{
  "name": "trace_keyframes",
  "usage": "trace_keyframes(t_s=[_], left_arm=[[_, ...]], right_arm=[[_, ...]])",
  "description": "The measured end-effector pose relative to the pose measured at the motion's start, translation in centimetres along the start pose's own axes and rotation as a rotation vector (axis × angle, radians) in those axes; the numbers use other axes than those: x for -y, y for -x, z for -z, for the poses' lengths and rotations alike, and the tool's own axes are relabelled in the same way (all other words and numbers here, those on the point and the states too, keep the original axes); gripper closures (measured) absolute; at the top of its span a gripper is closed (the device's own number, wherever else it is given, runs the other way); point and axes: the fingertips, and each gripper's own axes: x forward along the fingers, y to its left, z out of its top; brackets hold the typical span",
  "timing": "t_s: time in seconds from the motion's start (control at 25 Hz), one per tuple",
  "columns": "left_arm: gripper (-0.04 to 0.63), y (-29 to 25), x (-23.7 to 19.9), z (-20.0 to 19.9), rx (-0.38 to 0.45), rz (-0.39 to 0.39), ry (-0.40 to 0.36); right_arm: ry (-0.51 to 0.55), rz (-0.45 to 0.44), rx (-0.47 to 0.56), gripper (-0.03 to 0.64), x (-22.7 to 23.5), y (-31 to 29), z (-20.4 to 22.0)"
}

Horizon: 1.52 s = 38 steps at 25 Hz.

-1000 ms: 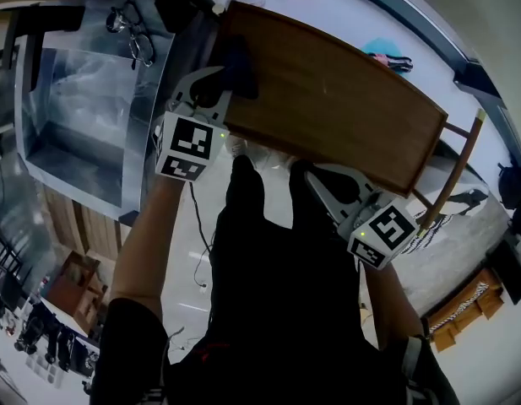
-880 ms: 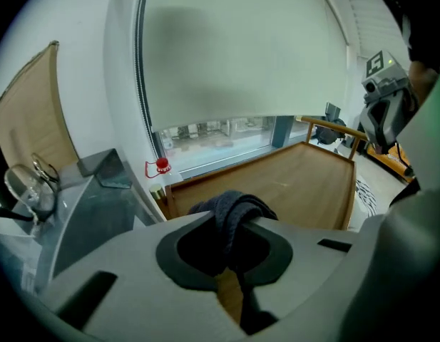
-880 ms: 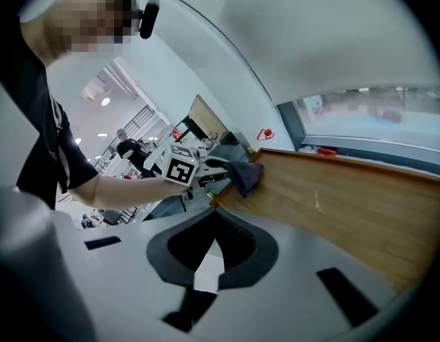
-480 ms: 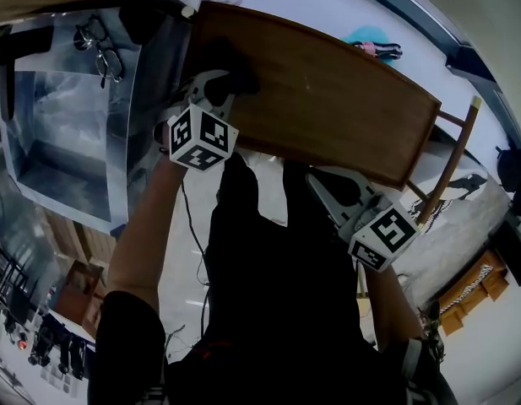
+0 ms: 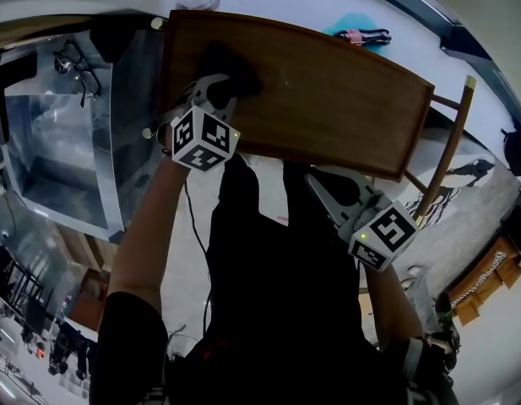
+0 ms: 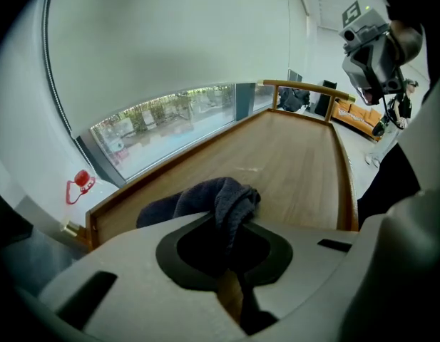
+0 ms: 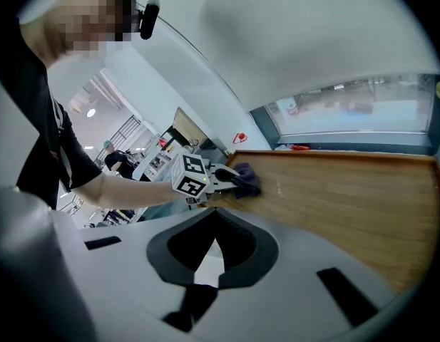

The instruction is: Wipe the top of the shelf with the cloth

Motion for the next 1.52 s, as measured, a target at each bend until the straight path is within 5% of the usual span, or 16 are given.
trace_keyframes(t_s=[1.52], left_arm=[[0.554,-12.7,21.1,-19.0,0.045,0.305,-0.264]], right_arm=[[-0.166,0.178,0.243,0.612,9.2,18.3,6.7]])
